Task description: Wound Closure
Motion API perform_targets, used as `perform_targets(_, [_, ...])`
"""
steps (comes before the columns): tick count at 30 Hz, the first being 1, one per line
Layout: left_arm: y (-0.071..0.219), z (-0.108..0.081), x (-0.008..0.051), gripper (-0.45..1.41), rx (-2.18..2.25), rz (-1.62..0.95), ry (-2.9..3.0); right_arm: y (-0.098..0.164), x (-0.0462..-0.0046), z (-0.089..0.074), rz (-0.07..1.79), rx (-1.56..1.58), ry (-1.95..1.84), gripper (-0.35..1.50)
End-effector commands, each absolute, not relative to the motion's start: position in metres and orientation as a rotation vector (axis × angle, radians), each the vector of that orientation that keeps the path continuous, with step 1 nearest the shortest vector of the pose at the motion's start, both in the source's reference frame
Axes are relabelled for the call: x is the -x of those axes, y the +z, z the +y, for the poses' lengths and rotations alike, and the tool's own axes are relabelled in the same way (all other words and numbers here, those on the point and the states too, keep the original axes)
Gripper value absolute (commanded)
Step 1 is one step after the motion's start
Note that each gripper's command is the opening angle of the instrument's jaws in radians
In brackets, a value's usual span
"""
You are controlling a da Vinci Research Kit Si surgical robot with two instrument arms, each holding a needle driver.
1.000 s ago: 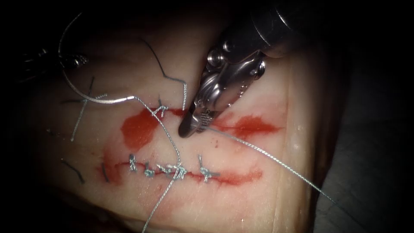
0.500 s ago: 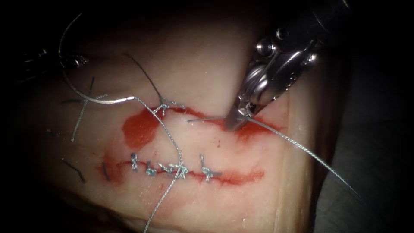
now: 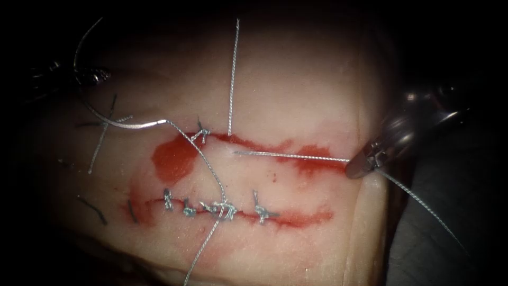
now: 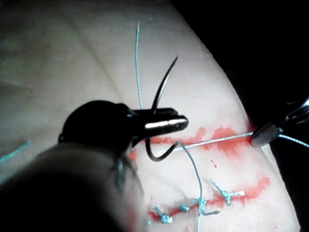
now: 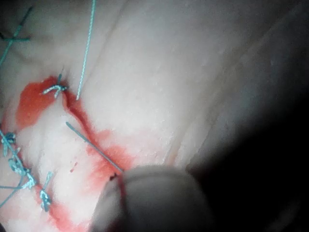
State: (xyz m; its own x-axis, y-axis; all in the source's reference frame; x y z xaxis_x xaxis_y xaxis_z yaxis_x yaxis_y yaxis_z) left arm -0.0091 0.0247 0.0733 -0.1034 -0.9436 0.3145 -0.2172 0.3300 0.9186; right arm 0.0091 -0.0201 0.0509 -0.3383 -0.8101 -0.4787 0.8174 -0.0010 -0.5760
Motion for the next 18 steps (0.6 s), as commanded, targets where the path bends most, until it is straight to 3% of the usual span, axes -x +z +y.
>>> perform_targets(1, [0.0738, 0.0250, 0.0095, -0.45, -1.087, -1.567, -0.883, 0.0513, -0.0098, -0.0204, 0.973, 0.002, -1.641, -0.35])
perform_targets(12, [0.0764, 0.0251, 0.0087, -0.45, -0.997, -1.445, -1.014, 0.0500, -0.0083, -0.0211, 0.976, 0.066, -1.601, -0.35])
perform_targets(14, [0.0771, 0.0252, 0.0082, -0.45, -0.932, -1.391, -1.049, 0.0493, -0.0085, -0.0207, 0.944, 0.209, -1.612, -0.35])
perform_targets(15, [0.0779, 0.0254, 0.0076, -0.45, -0.837, -1.271, -1.071, 0.0482, -0.0084, -0.0199, 0.877, 0.364, -1.560, 0.31])
perform_targets(16, [0.0783, 0.0254, 0.0073, -0.45, -0.809, -1.230, -1.076, 0.0476, -0.0084, -0.0195, 0.824, 0.434, -1.565, 0.64])
perform_targets(18, [0.0792, 0.0256, 0.0067, -0.45, -0.852, -1.152, -1.200, 0.0461, -0.0084, -0.0185, 0.676, 0.579, -1.567, 1.03])
